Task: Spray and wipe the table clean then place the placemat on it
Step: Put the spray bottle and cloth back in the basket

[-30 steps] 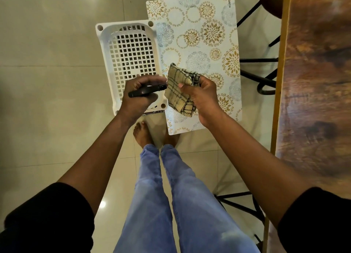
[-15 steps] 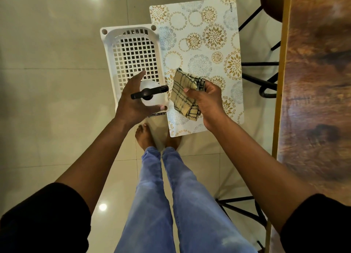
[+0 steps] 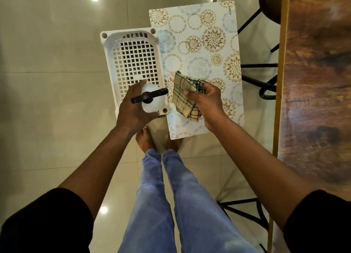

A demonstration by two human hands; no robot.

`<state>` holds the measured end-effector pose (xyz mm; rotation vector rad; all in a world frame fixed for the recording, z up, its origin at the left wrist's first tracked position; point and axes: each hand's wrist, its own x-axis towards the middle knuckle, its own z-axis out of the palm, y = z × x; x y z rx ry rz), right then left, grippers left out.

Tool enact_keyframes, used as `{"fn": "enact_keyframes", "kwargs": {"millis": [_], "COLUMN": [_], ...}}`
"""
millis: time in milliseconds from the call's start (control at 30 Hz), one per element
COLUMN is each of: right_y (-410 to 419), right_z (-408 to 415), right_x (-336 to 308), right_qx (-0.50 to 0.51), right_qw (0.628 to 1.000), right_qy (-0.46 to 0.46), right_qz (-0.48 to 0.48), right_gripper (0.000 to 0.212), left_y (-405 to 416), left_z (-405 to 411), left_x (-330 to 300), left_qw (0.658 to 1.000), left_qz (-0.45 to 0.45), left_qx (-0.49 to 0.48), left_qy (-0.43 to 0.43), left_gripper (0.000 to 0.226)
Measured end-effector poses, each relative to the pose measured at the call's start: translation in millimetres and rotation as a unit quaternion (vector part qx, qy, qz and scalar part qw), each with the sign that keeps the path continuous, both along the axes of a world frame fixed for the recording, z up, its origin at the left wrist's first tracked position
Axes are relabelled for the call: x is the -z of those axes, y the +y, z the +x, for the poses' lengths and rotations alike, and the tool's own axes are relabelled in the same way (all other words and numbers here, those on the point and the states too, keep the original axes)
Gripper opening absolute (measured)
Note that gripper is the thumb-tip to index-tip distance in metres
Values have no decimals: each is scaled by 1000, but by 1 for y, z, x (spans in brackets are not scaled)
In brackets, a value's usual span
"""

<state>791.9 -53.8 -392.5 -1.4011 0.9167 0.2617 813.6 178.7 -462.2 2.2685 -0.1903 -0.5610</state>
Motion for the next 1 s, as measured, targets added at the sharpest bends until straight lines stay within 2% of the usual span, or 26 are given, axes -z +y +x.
{"fn": "enact_keyframes", "kwargs": {"millis": [133,200,300,400,500,600,667,767,867,933,1000], "right_y": [-5,-7,-6,-2,3,12,23,45,60,64,63], "right_z": [6,13,27,45,67,92,107,128,145,152,156], "right_x": [0,-1,-5,-10,-15,-18,-19,-14,-7,-5,-2], "right_qx": [-6,-7,-21,-52,-101,-163,-203,-254,-319,-374,-431], "right_qw": [1000,1000,999,997,992,979,967,947,922,894,856], "right_qy": [-5,-7,-14,-33,-60,-102,-129,-160,-181,-210,-240], "right_qz": [-8,-15,-27,-39,-51,-69,-84,-114,-122,-132,-154], "right_gripper": [29,31,33,31,29,29,31,34,38,40,38], "left_y": [9,19,39,57,63,52,36,17,12,14,19], "left_z": [-2,-8,-21,-19,10,55,81,106,121,128,134], "left_x": [-3,-9,-22,-28,-33,-45,-57,-69,-66,-64,-65], "left_qw": [1000,999,999,991,976,958,917,841,769,729,700], "left_qz": [16,40,35,28,-19,-104,-183,-253,-325,-374,-407], "left_qx": [20,24,-18,-131,-209,-266,-312,-310,-328,-350,-372], "left_qy": [10,3,3,-28,-52,28,167,363,442,453,454], "left_gripper": [128,126,105,82,51,31,34,74,97,91,65]}}
